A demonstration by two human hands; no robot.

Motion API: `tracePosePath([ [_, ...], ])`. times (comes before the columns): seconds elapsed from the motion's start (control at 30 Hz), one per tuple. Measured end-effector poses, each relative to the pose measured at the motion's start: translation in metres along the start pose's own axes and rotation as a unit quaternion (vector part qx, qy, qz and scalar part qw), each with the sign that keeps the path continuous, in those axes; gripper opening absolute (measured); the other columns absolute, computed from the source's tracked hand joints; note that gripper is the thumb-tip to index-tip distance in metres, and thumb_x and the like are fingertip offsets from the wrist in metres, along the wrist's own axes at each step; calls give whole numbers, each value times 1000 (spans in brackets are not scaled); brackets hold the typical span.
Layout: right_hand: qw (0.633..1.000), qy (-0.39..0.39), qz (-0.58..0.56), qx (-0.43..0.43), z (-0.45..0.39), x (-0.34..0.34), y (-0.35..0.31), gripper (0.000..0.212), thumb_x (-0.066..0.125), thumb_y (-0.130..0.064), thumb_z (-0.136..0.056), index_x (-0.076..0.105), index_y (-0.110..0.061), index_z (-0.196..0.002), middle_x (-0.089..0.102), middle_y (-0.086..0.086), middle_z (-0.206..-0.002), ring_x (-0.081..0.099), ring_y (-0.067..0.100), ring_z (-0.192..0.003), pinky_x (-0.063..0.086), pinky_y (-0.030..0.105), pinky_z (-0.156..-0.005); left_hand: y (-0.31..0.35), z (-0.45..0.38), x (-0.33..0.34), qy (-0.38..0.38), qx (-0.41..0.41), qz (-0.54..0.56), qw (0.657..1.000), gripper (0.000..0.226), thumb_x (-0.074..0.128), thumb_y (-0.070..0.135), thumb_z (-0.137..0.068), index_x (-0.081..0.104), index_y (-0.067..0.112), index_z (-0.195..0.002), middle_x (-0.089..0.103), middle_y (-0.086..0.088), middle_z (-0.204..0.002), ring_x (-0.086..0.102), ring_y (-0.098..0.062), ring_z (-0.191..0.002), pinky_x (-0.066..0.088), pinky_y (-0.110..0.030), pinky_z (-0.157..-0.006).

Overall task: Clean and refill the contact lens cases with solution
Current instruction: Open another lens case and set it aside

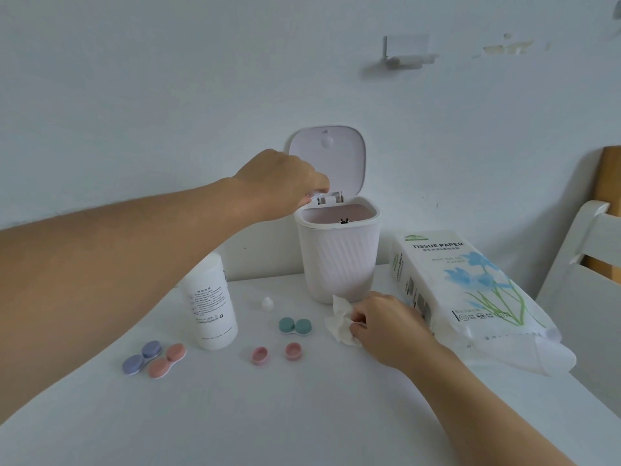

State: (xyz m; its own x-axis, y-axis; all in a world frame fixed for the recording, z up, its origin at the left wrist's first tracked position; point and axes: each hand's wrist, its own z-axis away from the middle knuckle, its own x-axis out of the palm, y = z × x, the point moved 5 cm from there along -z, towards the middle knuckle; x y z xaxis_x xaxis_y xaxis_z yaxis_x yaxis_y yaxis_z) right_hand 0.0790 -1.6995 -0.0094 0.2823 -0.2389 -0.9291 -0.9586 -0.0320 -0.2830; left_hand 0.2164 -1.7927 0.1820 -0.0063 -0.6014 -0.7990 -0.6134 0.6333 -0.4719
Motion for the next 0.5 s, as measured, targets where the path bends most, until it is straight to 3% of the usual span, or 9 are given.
tracePosePath([
  [0.17, 1000, -1, 2, -2, 0, 1, 1, 19, 55, -33, -92, 55, -26, -74, 58, -5, -95, 52, 19, -80, 30, 28, -53, 2, 1, 2, -37, 27, -38, 998, 26, 45, 25, -105, 60, 30, -126, 66, 2, -104, 59, -27, -87, 38, -32, -70],
  [0.3, 1000, -1, -1, -2, 0, 1, 2, 19, 55, -32, -92, 55, -25, -73, 58, -5, -94, 52, 19, -80, 33, 28, -57, 2, 2, -4, -5, 24, -22, 999, 16, 46, 26, -104, 62, 24, -106, 62, 2, -85, 52, -28, -71, 37, -33, -63],
  [0.4, 1000, -2, 1, -1, -1, 0, 1, 19, 55, -33, -92, 56, -25, -74, 57, -6, -93, 51, 19, -79, 29, 27, -53, 0, 2, -3, -17, 22, -25, 999, 17, 47, 29, -104, 63, 25, -105, 66, 2, -90, 57, -29, -73, 39, -33, -64],
  [0.5, 1000, -5, -1, 1, -1, 0, 1, 17, 54, -33, -93, 62, -25, -80, 59, -6, -97, 52, 17, -81, 34, 28, -59, 0, 3, -1, -28, 31, -38, 998, 16, 46, 27, -104, 62, 24, -104, 66, 3, -93, 57, -28, -76, 35, -32, -63],
])
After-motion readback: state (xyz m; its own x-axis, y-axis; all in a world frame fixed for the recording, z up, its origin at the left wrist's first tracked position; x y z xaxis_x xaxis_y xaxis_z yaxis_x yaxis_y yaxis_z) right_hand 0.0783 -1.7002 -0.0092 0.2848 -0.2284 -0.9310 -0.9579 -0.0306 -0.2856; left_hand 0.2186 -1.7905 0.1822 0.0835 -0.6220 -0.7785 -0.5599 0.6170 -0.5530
